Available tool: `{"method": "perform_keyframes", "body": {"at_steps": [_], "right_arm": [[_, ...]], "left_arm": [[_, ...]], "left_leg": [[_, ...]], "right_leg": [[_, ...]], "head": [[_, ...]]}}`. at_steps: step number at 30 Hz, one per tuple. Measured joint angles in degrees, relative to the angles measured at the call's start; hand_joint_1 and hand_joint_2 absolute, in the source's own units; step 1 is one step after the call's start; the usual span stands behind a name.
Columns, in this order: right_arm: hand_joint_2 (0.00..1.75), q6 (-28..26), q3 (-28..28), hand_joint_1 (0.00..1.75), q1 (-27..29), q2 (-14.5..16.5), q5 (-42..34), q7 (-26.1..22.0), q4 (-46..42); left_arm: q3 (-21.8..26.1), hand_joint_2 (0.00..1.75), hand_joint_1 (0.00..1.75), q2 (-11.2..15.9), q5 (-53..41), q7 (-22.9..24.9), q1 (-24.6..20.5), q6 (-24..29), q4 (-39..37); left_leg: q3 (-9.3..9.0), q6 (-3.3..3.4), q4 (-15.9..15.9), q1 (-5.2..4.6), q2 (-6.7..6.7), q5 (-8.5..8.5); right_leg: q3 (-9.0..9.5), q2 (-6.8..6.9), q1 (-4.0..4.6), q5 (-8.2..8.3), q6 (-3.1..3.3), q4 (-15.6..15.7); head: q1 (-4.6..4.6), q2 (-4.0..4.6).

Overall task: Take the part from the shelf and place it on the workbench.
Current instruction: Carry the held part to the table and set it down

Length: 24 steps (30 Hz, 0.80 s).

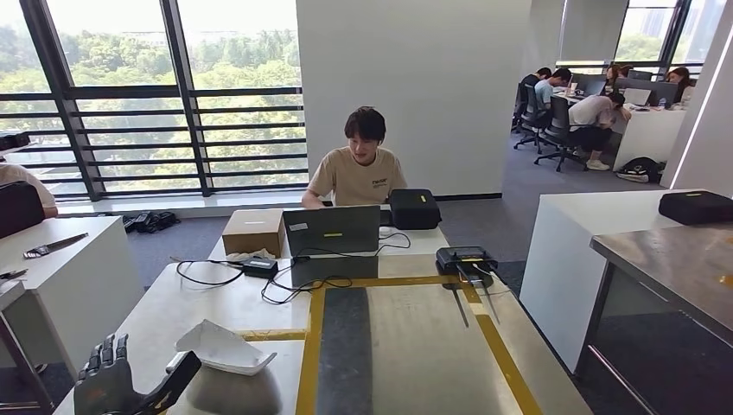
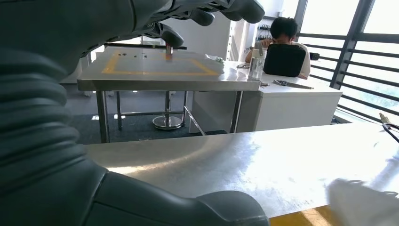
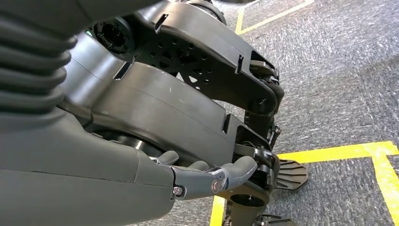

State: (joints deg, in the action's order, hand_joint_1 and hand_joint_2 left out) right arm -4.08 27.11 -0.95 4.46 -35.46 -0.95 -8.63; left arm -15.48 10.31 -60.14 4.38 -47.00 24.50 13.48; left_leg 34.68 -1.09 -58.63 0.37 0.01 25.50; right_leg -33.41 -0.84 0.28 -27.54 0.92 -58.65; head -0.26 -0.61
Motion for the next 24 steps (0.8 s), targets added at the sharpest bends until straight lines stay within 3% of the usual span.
{"method": "perform_keyframes", "body": {"at_steps": [11, 16, 24], "right_arm": [[0.0, -0.02, 0.91, 0.0, 0.0, 0.0, 0.03, 0.0, 0.0], [0.0, -0.44, 1.22, 0.0, 0.01, 0.02, -0.26, 0.25, 0.0], [0.0, -1.11, 1.26, 0.0, 0.0, 0.59, -0.9, 0.26, 0.0]], "left_arm": [[0.8, 0.0, 0.0, 0.19, 0.03, -2.1, 0.01, 1.22, 0.07], [2.58, 0.0, 0.0, 0.16, 2.77, -5.94, -0.05, 4.36, 0.34], [6.56, 0.0, 0.0, 0.17, 5.2, -9.45, -1.99, 7.25, 1.37]], "left_leg": [[0.0, 0.0, 0.0, 0.0, 0.0, 0.0], [0.01, 0.04, -0.06, -0.03, 0.0, 0.03], [0.04, 0.66, -0.31, -0.46, -0.01, 0.26]], "right_leg": [[0.0, 0.01, 0.0, 0.0, 0.0, 0.0], [-0.01, 0.01, -0.04, 0.01, -0.03, 0.02], [0.11, 0.01, -0.48, 0.06, -0.61, 0.11]], "head": [[0.0, 0.0], [0.0, 0.0], [-0.03, 0.0]]}}
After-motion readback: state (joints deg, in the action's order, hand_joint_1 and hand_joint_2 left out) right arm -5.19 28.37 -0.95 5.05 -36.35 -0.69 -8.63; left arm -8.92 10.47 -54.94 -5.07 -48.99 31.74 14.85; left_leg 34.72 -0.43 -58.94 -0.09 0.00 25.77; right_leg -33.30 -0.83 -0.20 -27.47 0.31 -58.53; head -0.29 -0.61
